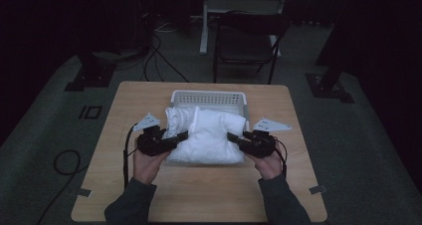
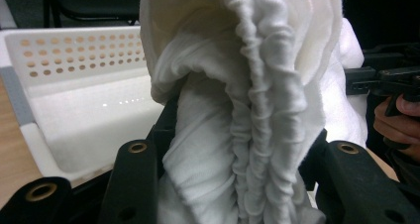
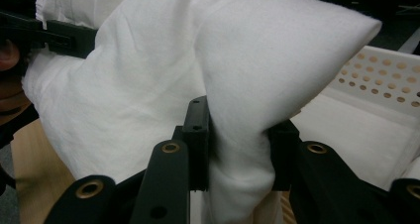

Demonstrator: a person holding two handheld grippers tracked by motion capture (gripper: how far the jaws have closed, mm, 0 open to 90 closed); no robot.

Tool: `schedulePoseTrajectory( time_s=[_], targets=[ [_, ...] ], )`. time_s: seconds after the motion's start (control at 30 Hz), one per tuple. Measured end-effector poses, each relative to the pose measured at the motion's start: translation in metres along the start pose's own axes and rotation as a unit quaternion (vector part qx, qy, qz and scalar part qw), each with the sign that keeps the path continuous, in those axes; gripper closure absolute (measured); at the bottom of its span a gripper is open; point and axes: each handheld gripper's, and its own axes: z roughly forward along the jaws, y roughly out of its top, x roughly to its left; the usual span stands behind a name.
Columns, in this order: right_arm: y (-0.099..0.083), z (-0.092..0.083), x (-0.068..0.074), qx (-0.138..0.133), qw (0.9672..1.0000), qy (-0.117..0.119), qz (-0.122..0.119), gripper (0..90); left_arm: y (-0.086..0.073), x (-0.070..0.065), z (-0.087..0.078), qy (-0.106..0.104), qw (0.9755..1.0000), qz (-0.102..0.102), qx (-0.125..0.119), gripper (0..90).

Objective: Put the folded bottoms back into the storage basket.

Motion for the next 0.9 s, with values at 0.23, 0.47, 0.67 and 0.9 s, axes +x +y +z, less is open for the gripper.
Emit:
schedulePoseTrajectory(
  time_s=[0.23,0.47,0.67,0.9],
  targets=[
    [0.008,0.002,-0.003,-0.005,1.0,-0.004,-0.003,70.1,0.008,0.004,0.002,0.0,1.0,0.003,-0.006,52.7],
    [0.015,0.003,-0.007,-0.013,0.9999,-0.009,-0.003,70.1,0.016,0.007,0.005,-0.001,0.9999,0.005,-0.013,52.7],
    [0.019,0.004,-0.011,-0.017,0.9998,-0.014,-0.001,70.1,0.021,0.008,0.009,0.001,0.9998,0.011,-0.016,52.7],
    [0.021,0.007,-0.014,-0.018,0.9997,-0.019,0.0,70.1,0.026,0.01,0.013,0.004,0.9998,0.016,-0.015,52.7]
  ],
)
